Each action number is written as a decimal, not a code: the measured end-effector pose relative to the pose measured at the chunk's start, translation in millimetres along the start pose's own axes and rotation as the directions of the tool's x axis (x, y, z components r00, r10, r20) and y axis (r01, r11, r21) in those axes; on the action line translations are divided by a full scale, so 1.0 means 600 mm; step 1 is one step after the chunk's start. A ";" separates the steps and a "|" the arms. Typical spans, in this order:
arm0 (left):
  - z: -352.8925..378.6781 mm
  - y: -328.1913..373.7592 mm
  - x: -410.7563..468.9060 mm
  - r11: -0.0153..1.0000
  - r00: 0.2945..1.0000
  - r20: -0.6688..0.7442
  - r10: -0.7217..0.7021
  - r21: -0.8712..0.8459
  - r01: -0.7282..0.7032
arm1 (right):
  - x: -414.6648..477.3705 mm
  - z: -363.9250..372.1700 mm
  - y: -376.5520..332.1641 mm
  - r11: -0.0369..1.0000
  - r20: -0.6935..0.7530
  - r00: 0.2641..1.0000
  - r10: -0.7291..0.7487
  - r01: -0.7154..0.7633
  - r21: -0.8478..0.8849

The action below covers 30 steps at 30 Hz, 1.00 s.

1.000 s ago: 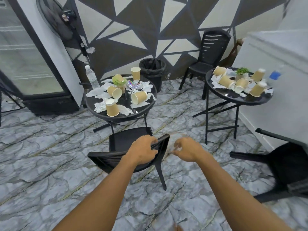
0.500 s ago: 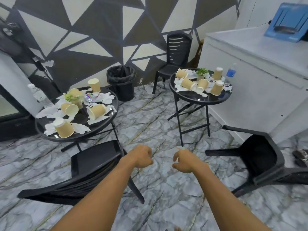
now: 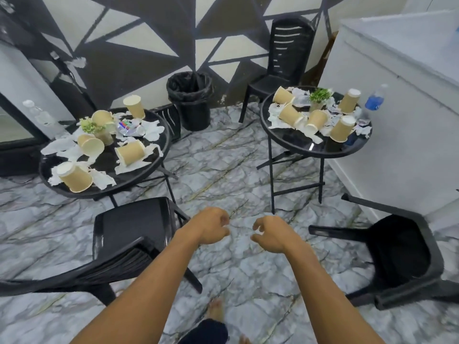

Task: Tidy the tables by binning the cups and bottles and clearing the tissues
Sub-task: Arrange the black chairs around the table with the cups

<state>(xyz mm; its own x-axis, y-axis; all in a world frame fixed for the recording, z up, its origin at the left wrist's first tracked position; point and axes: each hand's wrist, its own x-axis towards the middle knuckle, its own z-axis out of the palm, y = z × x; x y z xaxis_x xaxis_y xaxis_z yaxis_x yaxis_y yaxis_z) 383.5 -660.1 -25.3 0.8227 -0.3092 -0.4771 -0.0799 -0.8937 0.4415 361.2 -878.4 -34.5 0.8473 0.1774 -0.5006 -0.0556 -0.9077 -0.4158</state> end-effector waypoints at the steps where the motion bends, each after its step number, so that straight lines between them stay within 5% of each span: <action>1: -0.010 0.000 0.018 1.000 1.000 -0.007 -0.004 -0.009 0.004 | 0.018 -0.009 -0.001 1.000 0.004 1.000 -0.007 0.007 0.000; 18: -0.243 -0.032 0.422 0.997 0.998 -0.052 -0.027 -0.075 0.023 | 0.414 -0.264 -0.026 0.996 -0.082 0.995 -0.057 0.062 0.057; 30: -0.457 -0.128 0.675 0.953 0.953 -0.070 -0.294 -0.093 0.288 | 0.803 -0.464 -0.057 0.975 0.086 0.979 -0.183 0.191 -0.109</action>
<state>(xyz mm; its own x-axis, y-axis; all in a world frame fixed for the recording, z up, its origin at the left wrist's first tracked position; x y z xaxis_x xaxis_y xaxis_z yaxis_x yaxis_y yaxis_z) 877.4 -627.2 -44.1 0.8472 -0.0088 -0.5312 0.2128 -0.9106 0.3544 918.4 -867.6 -49.8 0.7944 0.3723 -0.4799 0.1652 -0.8928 -0.4191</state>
